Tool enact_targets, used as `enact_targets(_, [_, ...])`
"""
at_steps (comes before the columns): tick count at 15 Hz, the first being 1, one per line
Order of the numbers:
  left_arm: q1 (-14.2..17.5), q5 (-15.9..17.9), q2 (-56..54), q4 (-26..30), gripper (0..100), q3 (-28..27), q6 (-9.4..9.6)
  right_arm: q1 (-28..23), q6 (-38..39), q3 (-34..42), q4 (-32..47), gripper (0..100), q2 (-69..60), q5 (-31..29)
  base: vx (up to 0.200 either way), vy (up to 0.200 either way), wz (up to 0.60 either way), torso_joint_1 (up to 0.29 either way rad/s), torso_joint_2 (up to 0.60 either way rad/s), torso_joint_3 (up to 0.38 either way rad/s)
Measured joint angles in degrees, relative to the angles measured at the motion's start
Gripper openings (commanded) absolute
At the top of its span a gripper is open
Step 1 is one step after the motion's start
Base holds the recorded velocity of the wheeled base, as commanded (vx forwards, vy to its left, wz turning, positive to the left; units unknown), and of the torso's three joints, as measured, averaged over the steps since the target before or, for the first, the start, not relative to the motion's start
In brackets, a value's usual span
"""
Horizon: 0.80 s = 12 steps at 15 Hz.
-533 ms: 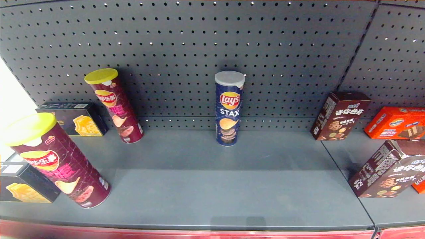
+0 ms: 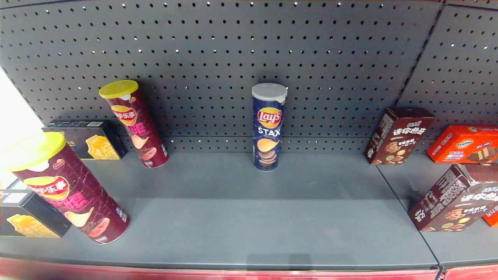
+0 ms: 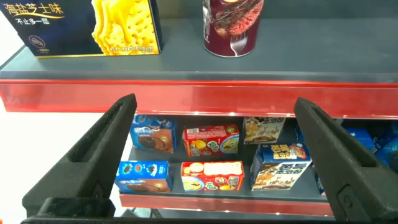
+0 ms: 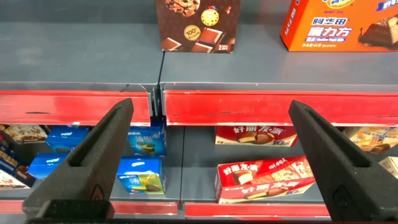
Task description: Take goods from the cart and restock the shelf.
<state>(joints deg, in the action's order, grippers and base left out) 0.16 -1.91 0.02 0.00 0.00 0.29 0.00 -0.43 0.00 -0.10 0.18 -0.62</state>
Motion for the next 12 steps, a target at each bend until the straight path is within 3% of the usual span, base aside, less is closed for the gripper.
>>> enact_targets(3, [0.0, 0.0, 0.0, 0.0, 100, 0.0, 0.00, 0.0, 0.0, 0.0, 0.0, 100, 0.0, 0.0, 0.000, 0.000, 0.00, 0.000, 0.00, 0.000])
enact_targets(12, [0.0, 0.1, 0.0, 0.0, 100, 0.0, -0.02, 0.0, 0.0, 0.0, 0.0, 100, 0.0, 0.0, 0.000, 0.000, 0.60, 0.003, 0.01, 0.002])
